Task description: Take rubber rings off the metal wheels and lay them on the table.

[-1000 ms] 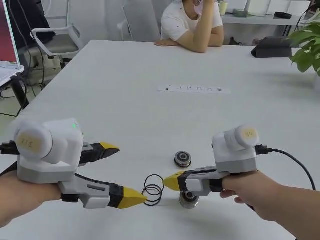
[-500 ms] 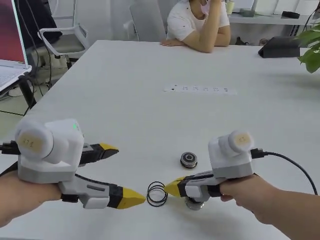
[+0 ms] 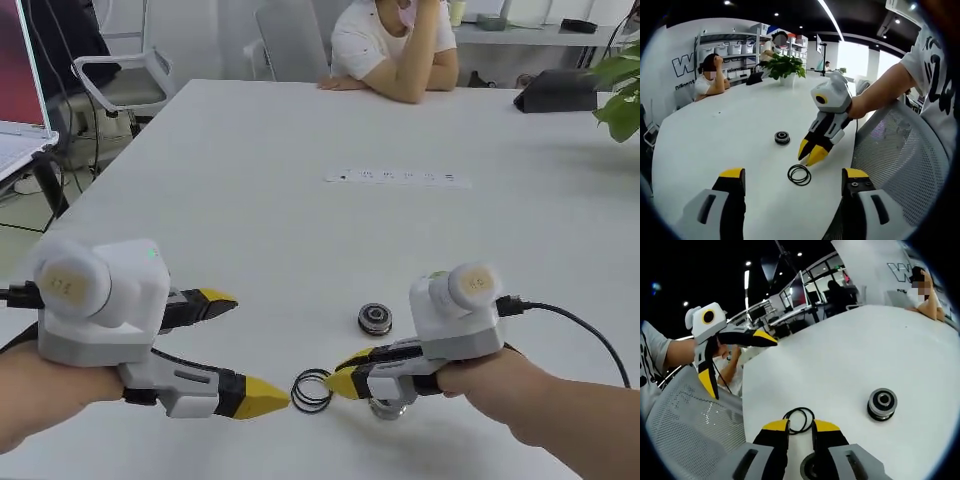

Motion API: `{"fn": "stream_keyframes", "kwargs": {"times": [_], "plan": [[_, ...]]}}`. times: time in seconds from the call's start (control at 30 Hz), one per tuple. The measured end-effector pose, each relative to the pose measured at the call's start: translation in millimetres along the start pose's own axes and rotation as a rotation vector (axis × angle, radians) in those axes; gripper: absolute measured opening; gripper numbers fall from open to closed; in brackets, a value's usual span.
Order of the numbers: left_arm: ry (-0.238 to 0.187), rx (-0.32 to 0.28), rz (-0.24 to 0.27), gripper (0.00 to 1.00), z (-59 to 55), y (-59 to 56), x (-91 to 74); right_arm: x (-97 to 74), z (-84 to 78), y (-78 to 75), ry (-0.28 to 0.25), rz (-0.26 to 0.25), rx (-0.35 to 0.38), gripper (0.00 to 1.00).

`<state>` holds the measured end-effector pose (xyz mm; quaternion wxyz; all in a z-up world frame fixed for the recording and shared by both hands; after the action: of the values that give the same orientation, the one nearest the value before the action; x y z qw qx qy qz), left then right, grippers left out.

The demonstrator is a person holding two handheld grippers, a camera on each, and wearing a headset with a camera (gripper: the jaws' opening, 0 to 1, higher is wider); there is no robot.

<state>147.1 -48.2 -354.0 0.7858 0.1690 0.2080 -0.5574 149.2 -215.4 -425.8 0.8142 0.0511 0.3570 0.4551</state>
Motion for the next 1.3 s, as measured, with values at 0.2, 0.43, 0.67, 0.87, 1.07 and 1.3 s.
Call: {"fn": "stream_keyframes", "kwargs": {"times": [0.2, 0.43, 0.67, 0.87, 1.07, 1.3], "plan": [[0.005, -0.001, -0.008, 0.76, 1.5, 2.7, 4.3, -8.6, 7.2, -2.3, -0.044, -0.004, -0.001, 0.18], [0.019, -0.002, -0.032, 0.74, 2.7, 4.8, 14.4, -23.1, 13.1, -11.8, -0.099, -0.031, 0.002, 0.21], [0.034, 0.004, -0.065, 0.73, 7.4, 8.9, 28.6, -38.2, 17.7, -25.0, -0.148, -0.063, 0.024, 0.22], [0.024, -0.004, -0.065, 0.72, 13.6, 16.6, 39.2, -48.3, 19.5, -36.2, -0.173, -0.098, 0.021, 0.22], [0.020, 0.009, -0.069, 0.71, 21.1, 23.0, 51.4, -55.0, 19.8, -48.7, -0.188, -0.131, 0.023, 0.23], [0.012, 0.018, -0.078, 0.69, 28.2, 29.6, 66.2, -58.8, 14.2, -62.6, -0.185, -0.174, 0.022, 0.23]]}}
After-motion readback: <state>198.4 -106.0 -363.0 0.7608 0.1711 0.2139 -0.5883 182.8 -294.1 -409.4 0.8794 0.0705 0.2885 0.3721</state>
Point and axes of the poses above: the centre of the closed fingertips' face, and the gripper's own axes: x roughly forward along the fingers, y roughly to its left, z roughly out of its top, the point moved 7 cm from there along -x, roughly backward along the fingers, and after that the axes turned 4 degrees about x, right-handed, at the moved point
